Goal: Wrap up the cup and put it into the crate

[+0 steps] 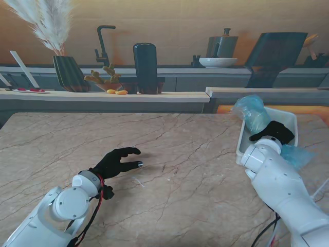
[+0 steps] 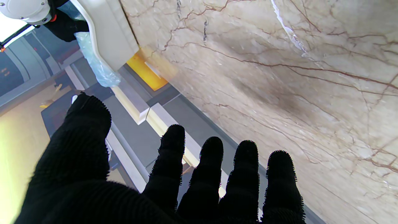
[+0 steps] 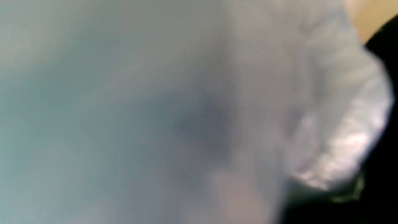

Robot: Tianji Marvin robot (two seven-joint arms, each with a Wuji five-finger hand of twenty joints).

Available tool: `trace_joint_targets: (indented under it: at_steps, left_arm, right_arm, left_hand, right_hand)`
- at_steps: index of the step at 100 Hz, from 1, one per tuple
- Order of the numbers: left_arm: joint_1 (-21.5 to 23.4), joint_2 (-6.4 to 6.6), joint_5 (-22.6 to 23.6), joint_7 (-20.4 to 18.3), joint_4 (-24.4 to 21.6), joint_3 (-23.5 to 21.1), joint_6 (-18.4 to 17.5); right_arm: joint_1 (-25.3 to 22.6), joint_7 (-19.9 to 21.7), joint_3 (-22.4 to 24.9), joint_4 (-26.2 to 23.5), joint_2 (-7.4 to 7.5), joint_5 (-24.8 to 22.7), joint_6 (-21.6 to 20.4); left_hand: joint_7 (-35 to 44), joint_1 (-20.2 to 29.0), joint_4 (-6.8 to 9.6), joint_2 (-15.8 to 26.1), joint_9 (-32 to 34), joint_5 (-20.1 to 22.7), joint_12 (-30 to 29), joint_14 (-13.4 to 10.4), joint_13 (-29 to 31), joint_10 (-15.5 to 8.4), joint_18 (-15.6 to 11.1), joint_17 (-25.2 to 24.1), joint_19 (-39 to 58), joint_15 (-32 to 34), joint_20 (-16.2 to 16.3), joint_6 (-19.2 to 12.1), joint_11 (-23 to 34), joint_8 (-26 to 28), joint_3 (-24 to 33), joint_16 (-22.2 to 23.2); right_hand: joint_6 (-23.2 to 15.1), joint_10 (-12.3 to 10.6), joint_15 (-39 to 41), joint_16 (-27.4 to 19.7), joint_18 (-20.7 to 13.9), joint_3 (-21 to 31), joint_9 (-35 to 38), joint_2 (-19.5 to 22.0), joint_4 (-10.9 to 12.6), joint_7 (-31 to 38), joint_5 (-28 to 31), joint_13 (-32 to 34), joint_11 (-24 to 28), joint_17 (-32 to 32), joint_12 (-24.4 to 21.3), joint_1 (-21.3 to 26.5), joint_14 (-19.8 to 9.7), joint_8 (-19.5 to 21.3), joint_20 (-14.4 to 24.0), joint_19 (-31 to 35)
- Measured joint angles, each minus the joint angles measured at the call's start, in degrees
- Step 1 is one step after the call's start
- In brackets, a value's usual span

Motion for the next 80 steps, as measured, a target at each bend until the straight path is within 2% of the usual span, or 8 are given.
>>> trace_joint_targets:
  at_steps: [15,27,38,44,53,65,73,80]
  left_arm:
    - [-0.17,0.01,-0.21,-0.31,0.31,0.01,-0.54]
    - [-0.19,0.00,-0.29,-0.16,0.47,0.01,-0.74]
    - [-0.24,-0.01,-0.47,0.16,0.64,0.11,-0.81]
    - [-0.36,-0.03,-0.57,0.32,0.80,0.25,-0.90]
    - [-0.58,-0.05,-0.88,0.37,1.13,0.44,-1.10]
    - [-0.72,-0.07,-1.25,0.36,1.39,0.51,-1.46]
    - [-0.74,-0.10,-1.30,0.49,1.50,0.51,-1.86]
    - [-0.73,-0.17,-1.30,1.08,1.59,0.50,-2.15]
  right_arm:
    - [0.82,4.31,-0.93,0.82,-0.18,0.47,0.86]
    - [1.36,4.33,-0.41,1.39,-0.56,4.10,1.22]
    - [2.07,8.03,0.21,1.45,-0.96,5.17,3.94]
    - [2.52,9.01,0.22,1.73,-1.10,5.85,4.91]
    - [3.33,9.51,0.43,2.61,-1.44,8.03,6.02]
    - [5.12,13.15,-1.72,4.56,-1.50,9.21,8.51]
    - [6.16,16.12,-3.27,5.39,-1.38,9.86,9.57]
    - [6.49,16.41,-3.60,5.39,-1.38,10.72,10.19]
  left_hand:
    - [0.00,0.01,0.00,0.51,0.00,0.00,0.00,0.00,0.00,0.00,0.00,0.00,-0.01,0.00,0.00,-0.01,0.00,0.01,-0.69,-0.01]
    - [0.00,0.33,0.00,1.04,0.00,0.00,0.00,0.00,0.00,0.01,0.00,0.00,-0.01,-0.01,0.00,-0.01,0.00,0.01,-0.90,-0.01]
    - [0.00,0.93,0.00,1.10,0.00,0.00,0.00,0.00,0.00,0.01,0.00,0.01,-0.01,-0.01,0.00,-0.01,0.00,0.01,-1.38,-0.01]
    - [0.00,0.93,0.00,1.66,0.00,0.00,0.00,0.00,0.00,0.01,0.00,0.01,-0.01,-0.01,0.00,-0.01,0.00,0.01,-1.42,-0.01]
    - [0.00,0.93,0.00,1.66,0.00,0.00,0.00,0.00,0.00,0.02,0.00,0.01,-0.01,-0.01,0.00,-0.02,0.00,0.01,-1.49,-0.01]
    - [0.00,0.94,0.00,1.66,0.00,0.00,-0.01,0.00,0.00,0.02,0.00,0.01,-0.01,-0.01,0.00,-0.02,-0.01,0.01,-2.05,-0.01]
    - [0.00,0.95,0.01,1.66,0.00,0.59,-0.01,0.00,0.00,0.03,0.00,0.02,-0.01,-0.01,0.00,-0.03,-0.01,0.02,-2.07,-0.01]
    - [0.00,0.94,0.01,1.66,0.00,1.08,-0.01,0.00,0.00,0.04,0.00,0.07,-0.01,-0.01,0.00,-0.10,-0.01,0.03,-2.18,-0.01]
  right_hand:
    - [1.25,0.68,-6.19,-3.13,1.36,-0.02,0.01,2.25,-0.02,-2.28,-0.12,1.59,-3.05,-1.25,-0.64,0.00,0.00,-0.07,-3.58,-4.89]
    - [1.27,1.74,-9.66,-3.80,3.24,-0.02,-0.27,2.28,-0.10,-4.69,-0.13,1.63,-5.50,-3.30,-0.64,1.11,1.34,-0.19,-5.46,-7.86]
    - [1.34,3.01,-13.27,-4.81,4.12,-0.02,-2.18,3.02,-0.16,-7.21,-0.96,1.47,-7.11,-5.59,-0.63,2.49,2.40,-1.23,-6.69,-9.94]
    - [1.51,3.96,-15.43,-5.17,4.82,0.00,-4.89,3.05,-0.19,-8.61,-2.85,-0.83,-8.38,-7.65,-0.54,4.87,3.63,-1.38,-7.38,-11.27]
    - [1.51,4.83,-19.01,-7.12,5.92,0.05,-9.36,6.50,-0.27,-12.54,-5.60,-5.23,-9.42,-11.47,0.15,5.78,5.86,-0.78,-8.24,-14.68]
    - [1.50,5.77,-24.11,-8.79,7.16,0.85,-17.63,10.79,-0.21,-20.91,-9.33,-13.89,-10.85,-15.81,0.18,6.19,8.84,6.91,-9.22,-18.22]
    - [1.41,6.36,-25.64,-9.54,7.13,1.34,-23.37,13.19,1.01,-21.96,-13.73,-20.10,-11.62,-18.86,0.19,6.13,9.03,8.61,-9.45,-20.04]
    - [0.73,6.49,-26.78,-9.73,6.35,1.52,-28.20,14.80,1.07,-22.70,-16.86,-25.15,-12.02,-21.40,0.22,6.16,8.98,9.28,-9.50,-20.98]
